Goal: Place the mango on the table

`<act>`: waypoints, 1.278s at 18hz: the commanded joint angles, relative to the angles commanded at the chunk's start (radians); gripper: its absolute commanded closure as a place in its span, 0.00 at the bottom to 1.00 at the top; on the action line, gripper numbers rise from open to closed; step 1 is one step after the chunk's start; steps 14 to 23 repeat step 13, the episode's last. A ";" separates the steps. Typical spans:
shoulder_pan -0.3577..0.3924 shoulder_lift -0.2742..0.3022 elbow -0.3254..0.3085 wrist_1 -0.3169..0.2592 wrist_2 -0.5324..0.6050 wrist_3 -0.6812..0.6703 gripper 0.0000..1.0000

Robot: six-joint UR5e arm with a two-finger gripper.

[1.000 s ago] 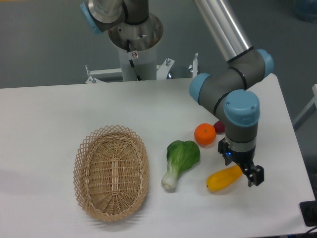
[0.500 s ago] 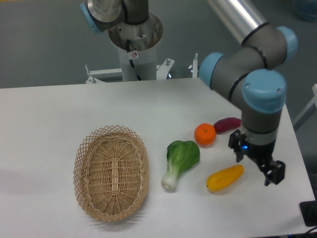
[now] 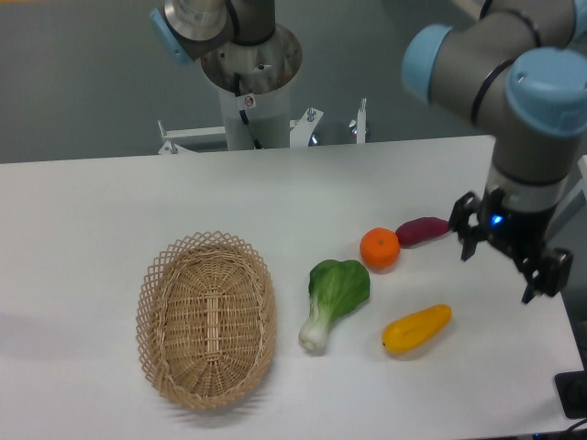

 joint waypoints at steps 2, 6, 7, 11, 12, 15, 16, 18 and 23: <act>0.035 0.012 -0.003 -0.038 -0.028 0.043 0.01; 0.064 0.029 -0.021 -0.055 -0.034 0.105 0.01; 0.066 0.032 -0.028 -0.055 -0.037 0.106 0.01; 0.071 0.034 -0.029 -0.052 -0.046 0.108 0.01; 0.071 0.034 -0.029 -0.052 -0.046 0.108 0.01; 0.069 0.034 -0.029 -0.052 -0.048 0.108 0.01; 0.069 0.034 -0.029 -0.052 -0.048 0.108 0.01; 0.069 0.034 -0.029 -0.052 -0.048 0.108 0.01; 0.069 0.034 -0.029 -0.052 -0.048 0.108 0.01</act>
